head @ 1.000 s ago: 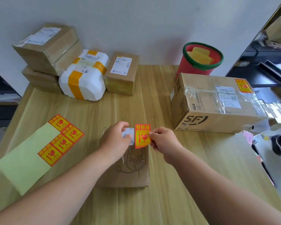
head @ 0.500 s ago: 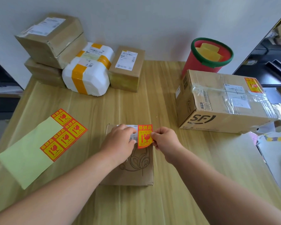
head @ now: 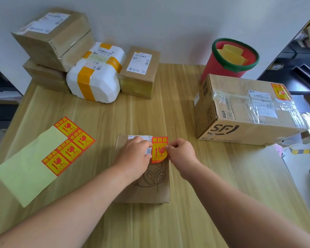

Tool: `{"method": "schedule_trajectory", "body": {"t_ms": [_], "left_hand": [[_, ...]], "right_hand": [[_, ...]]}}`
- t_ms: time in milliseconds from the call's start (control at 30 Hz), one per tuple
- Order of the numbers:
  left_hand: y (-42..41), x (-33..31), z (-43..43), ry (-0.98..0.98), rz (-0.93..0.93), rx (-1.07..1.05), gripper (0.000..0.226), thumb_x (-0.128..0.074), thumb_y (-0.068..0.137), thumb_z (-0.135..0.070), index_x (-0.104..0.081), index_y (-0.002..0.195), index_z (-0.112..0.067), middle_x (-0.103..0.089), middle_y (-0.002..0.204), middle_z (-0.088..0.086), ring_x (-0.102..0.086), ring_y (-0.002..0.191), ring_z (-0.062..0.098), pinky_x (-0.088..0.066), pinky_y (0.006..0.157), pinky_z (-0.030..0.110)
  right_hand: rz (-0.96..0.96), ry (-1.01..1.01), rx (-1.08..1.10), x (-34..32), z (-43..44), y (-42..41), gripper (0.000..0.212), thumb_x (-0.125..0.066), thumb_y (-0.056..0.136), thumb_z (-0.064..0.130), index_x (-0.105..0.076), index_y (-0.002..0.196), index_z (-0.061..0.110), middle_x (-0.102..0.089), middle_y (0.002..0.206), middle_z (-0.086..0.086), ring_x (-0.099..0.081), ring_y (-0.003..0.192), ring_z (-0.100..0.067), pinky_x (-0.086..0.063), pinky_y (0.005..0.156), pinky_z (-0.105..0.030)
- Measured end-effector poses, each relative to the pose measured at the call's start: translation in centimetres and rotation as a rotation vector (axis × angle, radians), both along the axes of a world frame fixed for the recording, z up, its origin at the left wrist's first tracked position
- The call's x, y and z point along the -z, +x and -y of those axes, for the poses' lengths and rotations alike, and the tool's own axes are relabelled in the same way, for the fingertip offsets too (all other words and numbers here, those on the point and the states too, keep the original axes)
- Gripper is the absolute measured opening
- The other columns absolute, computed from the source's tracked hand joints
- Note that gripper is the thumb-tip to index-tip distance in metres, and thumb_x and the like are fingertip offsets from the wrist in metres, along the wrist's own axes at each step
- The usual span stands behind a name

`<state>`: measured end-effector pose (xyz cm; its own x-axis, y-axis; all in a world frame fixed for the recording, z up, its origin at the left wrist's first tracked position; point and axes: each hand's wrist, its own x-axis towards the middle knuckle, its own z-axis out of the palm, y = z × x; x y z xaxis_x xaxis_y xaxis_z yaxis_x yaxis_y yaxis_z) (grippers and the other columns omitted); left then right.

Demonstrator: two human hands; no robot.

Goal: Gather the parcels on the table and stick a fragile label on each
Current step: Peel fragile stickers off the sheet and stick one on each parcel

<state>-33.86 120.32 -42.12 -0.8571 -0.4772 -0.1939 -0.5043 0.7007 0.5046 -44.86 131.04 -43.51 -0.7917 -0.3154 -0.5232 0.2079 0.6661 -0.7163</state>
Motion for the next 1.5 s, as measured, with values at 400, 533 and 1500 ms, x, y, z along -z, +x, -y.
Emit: {"method": "schedule_trajectory", "body": {"t_ms": [400,533,1500], "left_hand": [[0.0,0.0,0.0,0.001,0.011,-0.009,0.035,-0.054,0.093,-0.024,-0.055,0.129,-0.021,-0.049,0.129,-0.001,-0.043,0.122,0.019,-0.039,0.097,0.029],[-0.1,-0.1,0.0,-0.002,0.009,-0.017,0.037,-0.055,0.093,-0.024,-0.054,0.130,-0.021,-0.049,0.131,-0.001,-0.043,0.122,0.018,-0.039,0.097,0.029],[-0.6,1.2,-0.5,-0.404,0.233,0.247,0.065,-0.025,0.098,-0.053,-0.004,0.152,-0.024,0.008,0.160,-0.001,0.015,0.145,0.023,0.004,0.114,0.046]], "right_hand": [[-0.115,0.071,-0.061,-0.1,0.0,0.1,0.009,-0.057,0.084,0.013,-0.054,0.077,0.018,-0.059,0.066,0.001,-0.052,0.060,-0.018,-0.044,0.057,-0.031],[-0.111,0.067,-0.060,-0.2,0.0,0.1,0.010,-0.057,0.085,0.013,-0.054,0.077,0.018,-0.058,0.067,0.001,-0.051,0.059,-0.017,-0.043,0.057,-0.030],[-0.588,0.366,-0.833,1.1,-3.3,0.4,0.057,-0.025,0.101,0.047,-0.008,0.153,0.031,-0.007,0.161,0.011,0.002,0.148,-0.018,-0.017,0.116,-0.042]]}}
